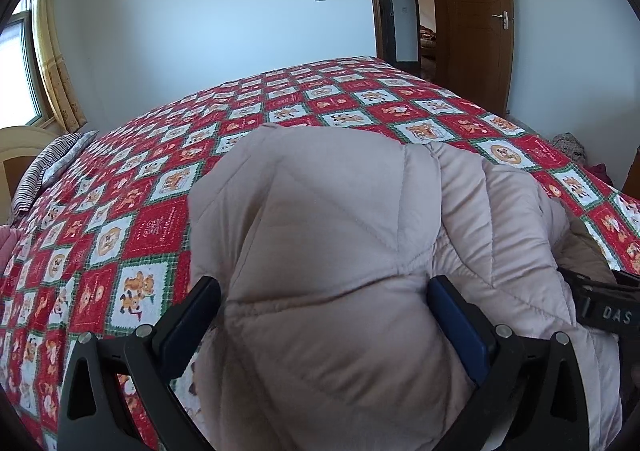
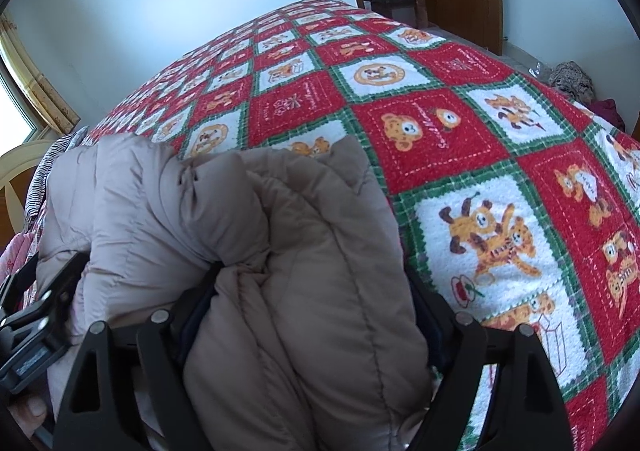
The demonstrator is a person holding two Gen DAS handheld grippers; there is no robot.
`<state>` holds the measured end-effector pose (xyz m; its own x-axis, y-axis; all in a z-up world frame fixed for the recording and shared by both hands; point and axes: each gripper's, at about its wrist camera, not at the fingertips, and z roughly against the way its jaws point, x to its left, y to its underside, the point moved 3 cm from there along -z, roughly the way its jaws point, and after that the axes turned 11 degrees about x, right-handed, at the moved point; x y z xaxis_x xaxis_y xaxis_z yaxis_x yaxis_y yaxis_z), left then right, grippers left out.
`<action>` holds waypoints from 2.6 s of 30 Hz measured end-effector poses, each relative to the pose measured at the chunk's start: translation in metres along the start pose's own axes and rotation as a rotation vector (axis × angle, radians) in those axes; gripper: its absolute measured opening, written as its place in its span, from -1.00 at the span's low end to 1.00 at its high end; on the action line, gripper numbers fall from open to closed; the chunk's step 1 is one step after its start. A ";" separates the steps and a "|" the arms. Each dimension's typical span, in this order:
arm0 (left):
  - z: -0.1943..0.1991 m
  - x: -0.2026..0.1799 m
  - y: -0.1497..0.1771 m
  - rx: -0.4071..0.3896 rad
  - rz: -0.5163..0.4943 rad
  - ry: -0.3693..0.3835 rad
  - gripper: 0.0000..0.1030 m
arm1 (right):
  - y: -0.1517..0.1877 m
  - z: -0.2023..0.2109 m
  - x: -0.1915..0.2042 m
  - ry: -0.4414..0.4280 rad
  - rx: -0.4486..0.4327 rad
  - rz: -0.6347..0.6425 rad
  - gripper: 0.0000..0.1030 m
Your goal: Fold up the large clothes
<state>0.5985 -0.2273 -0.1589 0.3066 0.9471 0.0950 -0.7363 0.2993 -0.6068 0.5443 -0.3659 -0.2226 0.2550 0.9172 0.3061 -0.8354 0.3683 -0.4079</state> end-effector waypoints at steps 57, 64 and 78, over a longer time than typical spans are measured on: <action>0.137 0.047 0.081 -0.093 -0.056 0.060 -0.38 | 0.067 0.085 0.069 -0.336 -0.074 0.185 -0.54; 0.167 0.078 0.102 -0.118 -0.026 0.026 -0.38 | 0.086 0.098 0.107 -0.370 -0.076 0.246 -0.55; 0.214 0.132 0.146 -0.153 0.058 -0.013 -0.40 | 0.118 0.108 0.169 -0.424 -0.058 0.346 -0.55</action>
<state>0.4022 -0.0340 -0.0664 0.2577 0.9640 0.0659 -0.6515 0.2237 -0.7249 0.4361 -0.1839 -0.1259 -0.2583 0.8490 0.4609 -0.8045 0.0751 -0.5892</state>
